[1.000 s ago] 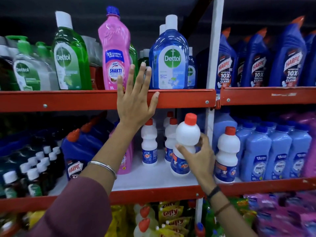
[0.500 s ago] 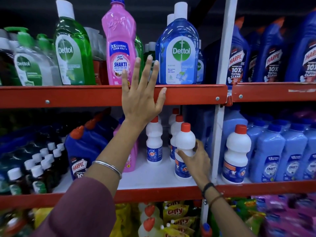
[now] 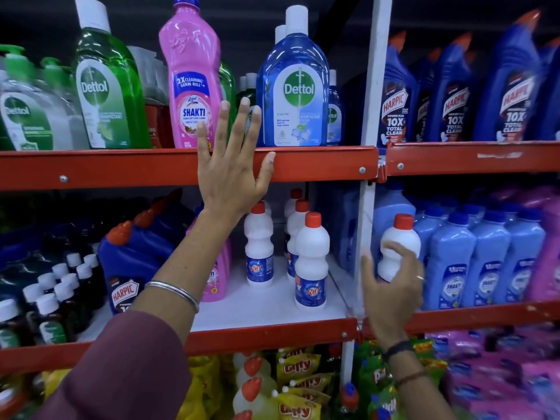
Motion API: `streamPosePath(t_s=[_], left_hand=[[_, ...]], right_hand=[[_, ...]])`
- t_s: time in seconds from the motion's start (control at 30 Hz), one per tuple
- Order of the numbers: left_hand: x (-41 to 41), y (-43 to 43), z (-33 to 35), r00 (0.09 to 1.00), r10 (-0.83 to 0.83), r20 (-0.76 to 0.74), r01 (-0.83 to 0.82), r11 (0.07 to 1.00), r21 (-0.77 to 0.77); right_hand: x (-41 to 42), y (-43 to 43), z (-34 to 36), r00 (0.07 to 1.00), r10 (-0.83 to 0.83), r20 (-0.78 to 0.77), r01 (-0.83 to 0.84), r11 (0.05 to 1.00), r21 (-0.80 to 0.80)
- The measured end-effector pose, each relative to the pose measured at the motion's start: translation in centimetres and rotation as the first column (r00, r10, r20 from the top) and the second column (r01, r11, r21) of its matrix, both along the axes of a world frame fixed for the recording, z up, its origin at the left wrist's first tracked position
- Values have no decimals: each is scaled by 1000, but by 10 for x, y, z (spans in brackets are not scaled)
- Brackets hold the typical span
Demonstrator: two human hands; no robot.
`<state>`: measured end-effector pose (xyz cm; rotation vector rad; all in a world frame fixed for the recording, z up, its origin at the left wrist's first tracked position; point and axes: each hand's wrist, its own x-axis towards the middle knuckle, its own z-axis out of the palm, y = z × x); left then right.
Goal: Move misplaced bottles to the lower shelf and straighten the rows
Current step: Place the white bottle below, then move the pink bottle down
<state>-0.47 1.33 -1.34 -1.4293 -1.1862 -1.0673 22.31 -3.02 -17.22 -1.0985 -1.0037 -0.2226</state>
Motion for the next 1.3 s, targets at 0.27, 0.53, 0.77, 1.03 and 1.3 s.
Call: streamPosePath(t_s=[0.27, 0.53, 0.77, 1.03, 1.3], left_hand=[[0, -2, 0, 1000, 7, 8, -7, 1000, -27], [-1, -2, 1, 1000, 6, 2, -6, 1000, -26], [-5, -6, 1, 1000, -9, -18, 8, 1000, -23], [-49, -18, 1, 1000, 2, 27, -1, 999, -41], [-76, -16, -1, 999, 48, -10, -48, 999, -15]], right_hand=[[60, 33, -8, 989, 76, -126, -114, 937, -329], [64, 40, -11, 991, 54, -124, -100, 912, -398], [54, 5, -1, 983, 76, -165, -115, 963, -244], [6, -40, 55, 980, 186, -71, -197, 952, -232], [-91, -27, 50, 926, 376, -21, -359, 866, -347]])
